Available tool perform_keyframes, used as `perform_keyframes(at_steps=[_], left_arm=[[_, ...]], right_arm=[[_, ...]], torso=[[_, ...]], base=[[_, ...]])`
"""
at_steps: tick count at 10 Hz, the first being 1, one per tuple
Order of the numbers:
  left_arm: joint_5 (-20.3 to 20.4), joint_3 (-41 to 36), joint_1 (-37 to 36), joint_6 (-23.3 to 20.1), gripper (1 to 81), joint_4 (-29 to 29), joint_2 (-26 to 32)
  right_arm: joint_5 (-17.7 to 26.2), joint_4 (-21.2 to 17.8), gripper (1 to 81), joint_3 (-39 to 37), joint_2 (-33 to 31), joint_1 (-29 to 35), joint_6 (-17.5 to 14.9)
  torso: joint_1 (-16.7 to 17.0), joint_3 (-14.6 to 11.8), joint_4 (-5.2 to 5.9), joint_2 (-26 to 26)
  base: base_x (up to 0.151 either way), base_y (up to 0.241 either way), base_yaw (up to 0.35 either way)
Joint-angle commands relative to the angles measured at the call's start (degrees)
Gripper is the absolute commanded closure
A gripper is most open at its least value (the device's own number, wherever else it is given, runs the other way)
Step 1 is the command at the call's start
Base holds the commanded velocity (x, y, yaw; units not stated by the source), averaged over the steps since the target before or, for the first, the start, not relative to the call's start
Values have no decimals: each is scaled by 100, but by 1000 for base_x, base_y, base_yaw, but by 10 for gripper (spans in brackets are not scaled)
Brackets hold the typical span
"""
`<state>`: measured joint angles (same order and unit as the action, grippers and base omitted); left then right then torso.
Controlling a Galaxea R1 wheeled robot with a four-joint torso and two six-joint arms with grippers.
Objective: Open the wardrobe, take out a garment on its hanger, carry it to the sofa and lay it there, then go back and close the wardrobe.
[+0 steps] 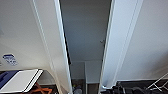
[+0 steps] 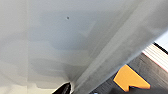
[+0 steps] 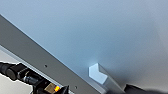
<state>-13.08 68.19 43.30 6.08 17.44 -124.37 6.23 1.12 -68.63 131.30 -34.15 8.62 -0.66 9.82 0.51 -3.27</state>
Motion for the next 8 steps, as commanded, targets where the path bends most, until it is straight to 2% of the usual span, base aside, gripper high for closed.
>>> perform_keyframes(at_steps=[1, 4, 5, 8], left_arm=[[129, -1413, 227, 68, 10, -66, 753], [883, -1405, 823, 25, 10, -66, 1790], [1262, -1318, 1087, 25, 10, -66, 2108], [2081, -757, 1983, 51, 10, -153, 2486]], right_arm=[[11, 230, 10, 1308, -1155, -114, 105], [-385, 467, 10, 1863, -2244, -536, 96], [-561, 485, 10, 1986, -2693, -704, 96], [-790, 416, 10, 1892, -3572, -1204, 184]], torso=[[0, 0, 0, 0], [2, -2, 0, 0], [2, -2, 0, 0], [5, -6, 0, -2]], base=[[0, 0, 0], [0, 0, 0], [0, 0, 0], [0, 0, 0]])
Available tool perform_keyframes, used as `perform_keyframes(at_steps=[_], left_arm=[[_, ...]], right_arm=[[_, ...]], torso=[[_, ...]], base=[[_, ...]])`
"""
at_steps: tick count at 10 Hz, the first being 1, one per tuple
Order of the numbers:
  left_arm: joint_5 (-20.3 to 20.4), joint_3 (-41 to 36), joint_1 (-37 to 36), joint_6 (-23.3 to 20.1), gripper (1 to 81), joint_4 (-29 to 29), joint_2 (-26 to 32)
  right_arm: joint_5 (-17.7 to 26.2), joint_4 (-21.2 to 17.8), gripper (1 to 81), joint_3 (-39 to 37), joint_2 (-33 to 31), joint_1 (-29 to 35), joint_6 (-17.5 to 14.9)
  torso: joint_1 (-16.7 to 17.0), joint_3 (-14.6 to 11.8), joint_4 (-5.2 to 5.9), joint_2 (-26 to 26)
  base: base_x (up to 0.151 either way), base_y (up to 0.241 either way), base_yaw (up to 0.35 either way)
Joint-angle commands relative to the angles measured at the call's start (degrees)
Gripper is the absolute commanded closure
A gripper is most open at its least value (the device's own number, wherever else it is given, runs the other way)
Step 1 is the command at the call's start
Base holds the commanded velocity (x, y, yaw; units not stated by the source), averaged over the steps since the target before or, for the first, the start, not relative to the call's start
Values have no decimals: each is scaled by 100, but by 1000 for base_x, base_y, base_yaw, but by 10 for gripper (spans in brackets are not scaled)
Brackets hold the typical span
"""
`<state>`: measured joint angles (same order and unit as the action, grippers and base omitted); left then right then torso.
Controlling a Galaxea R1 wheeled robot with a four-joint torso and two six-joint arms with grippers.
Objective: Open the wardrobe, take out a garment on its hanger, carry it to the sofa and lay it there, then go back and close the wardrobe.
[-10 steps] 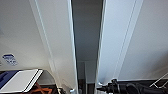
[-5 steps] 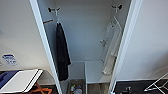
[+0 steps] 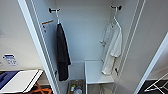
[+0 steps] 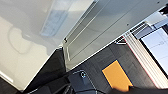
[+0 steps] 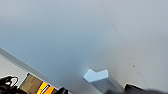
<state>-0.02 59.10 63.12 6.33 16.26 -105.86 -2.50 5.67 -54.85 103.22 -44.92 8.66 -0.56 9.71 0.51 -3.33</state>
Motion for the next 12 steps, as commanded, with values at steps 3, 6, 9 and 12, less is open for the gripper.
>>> perform_keyframes(at_steps=[3, 6, 9, 12], left_arm=[[1303, 1252, 845, 44, 10, -167, 198], [1286, 2288, 1268, 53, 10, -210, -812], [1207, 3573, 1506, 53, 10, -387, -1991], [776, 4916, 1568, 53, 10, -448, -3106]], right_arm=[[136, -671, 10, -945, -467, -891, 383], [162, -918, 10, -2334, 490, -1576, 391], [206, -945, 10, -3549, 1519, -2218, 400], [206, -892, 10, -4392, 2442, -2684, 391]], torso=[[13, -4, 0, -7], [24, -9, 0, -13], [29, -11, 0, -18], [29, -13, 0, -18]], base=[[0, 0, 0], [0, 0, 0], [0, 0, 0], [0, 0, 0]])
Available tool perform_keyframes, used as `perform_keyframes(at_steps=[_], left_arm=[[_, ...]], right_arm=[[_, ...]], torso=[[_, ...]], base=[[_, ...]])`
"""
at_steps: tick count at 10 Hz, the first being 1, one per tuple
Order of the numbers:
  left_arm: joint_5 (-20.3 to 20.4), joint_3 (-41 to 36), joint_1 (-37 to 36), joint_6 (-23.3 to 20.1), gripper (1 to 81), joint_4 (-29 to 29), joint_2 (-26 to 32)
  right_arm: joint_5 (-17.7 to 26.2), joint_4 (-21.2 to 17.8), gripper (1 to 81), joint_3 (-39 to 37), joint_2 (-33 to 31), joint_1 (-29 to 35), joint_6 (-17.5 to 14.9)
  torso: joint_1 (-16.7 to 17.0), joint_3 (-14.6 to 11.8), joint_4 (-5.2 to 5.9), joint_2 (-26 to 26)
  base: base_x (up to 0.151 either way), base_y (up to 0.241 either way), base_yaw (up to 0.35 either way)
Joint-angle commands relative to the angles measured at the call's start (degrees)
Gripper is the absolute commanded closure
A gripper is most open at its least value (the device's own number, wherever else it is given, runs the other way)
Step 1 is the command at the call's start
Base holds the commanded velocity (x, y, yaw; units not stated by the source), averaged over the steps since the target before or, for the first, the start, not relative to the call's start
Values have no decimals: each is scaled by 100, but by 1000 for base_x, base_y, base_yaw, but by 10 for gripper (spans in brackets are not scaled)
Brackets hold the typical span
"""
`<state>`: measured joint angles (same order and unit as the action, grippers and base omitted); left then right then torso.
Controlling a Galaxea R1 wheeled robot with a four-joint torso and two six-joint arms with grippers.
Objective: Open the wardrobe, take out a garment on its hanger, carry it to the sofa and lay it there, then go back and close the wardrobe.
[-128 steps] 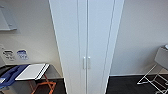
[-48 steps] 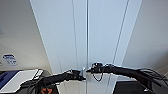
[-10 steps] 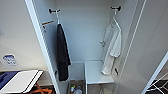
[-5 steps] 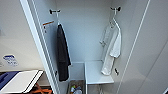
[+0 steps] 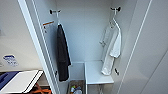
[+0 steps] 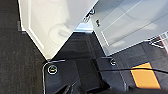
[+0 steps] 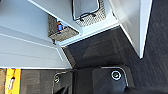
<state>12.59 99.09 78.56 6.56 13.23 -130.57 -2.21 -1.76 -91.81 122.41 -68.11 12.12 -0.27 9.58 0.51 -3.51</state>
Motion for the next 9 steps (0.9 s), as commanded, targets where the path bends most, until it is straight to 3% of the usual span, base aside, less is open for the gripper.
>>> perform_keyframes(at_steps=[1, 5, 9], left_arm=[[-495, 1322, 33, 30, 10, -145, -934], [-881, 2588, 41, 30, 10, -136, -1919], [-1048, 3828, 147, 21, 10, -49, -2886]], right_arm=[[185, -132, 10, -985, 830, -471, 45], [282, -97, 10, -2321, 2105, -963, -77], [396, 289, 10, -3719, 3318, -1333, -175]], torso=[[0, 0, 0, 0], [2, -4, 0, -4], [4, -6, 0, -6]], base=[[0, 0, 0], [0, 0, 0], [0, 0, 0]])
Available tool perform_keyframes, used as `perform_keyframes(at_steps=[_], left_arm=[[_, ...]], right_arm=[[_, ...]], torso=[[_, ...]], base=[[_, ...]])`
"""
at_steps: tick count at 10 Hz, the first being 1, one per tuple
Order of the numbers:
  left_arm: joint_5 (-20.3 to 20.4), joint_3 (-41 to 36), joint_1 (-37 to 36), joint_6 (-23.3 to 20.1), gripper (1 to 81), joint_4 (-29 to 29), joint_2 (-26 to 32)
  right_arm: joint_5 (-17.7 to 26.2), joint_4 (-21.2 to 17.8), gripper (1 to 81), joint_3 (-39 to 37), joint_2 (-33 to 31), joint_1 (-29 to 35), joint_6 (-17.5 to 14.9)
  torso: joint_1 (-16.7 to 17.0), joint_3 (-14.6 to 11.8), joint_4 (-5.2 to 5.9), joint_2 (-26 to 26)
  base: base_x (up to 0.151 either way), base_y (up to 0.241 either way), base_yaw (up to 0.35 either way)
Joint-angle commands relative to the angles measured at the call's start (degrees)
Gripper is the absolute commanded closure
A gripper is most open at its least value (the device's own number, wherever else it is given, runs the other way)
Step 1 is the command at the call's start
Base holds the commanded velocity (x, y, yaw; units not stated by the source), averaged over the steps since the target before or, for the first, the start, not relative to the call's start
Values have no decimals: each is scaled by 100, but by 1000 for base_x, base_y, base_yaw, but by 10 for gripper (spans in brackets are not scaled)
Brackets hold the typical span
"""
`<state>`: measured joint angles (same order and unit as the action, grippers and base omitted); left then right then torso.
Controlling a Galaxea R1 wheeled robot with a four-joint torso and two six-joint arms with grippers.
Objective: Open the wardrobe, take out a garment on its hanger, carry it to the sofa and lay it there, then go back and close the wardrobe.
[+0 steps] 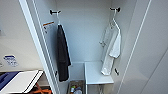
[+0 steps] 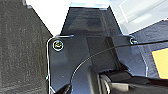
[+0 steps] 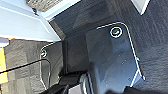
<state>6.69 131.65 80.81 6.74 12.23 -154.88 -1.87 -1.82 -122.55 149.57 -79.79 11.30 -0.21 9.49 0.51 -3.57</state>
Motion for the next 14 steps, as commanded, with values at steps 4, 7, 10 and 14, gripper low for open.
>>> perform_keyframes(at_steps=[4, 7, 10, 14], left_arm=[[-458, 1249, 18, -41, 10, 60, -993], [-458, 1258, 45, -42, 10, 60, -1054], [-458, 1258, 54, -50, 10, 60, -1063], [-458, 1241, 54, -50, 10, 60, -1072]], right_arm=[[362, 445, 10, -1682, 1420, -411, -93], [292, 551, 10, -2000, 1737, -561, -93], [274, 551, 10, -2026, 1764, -570, -93], [266, 551, 10, -2035, 1772, -570, -93]], torso=[[2, 0, 0, 0], [7, 0, 0, -2], [9, -2, 0, -5], [15, -6, 0, -9]], base=[[0, 0, 0], [0, 0, 0], [-21, 0, 0], [-67, 0, 0]])
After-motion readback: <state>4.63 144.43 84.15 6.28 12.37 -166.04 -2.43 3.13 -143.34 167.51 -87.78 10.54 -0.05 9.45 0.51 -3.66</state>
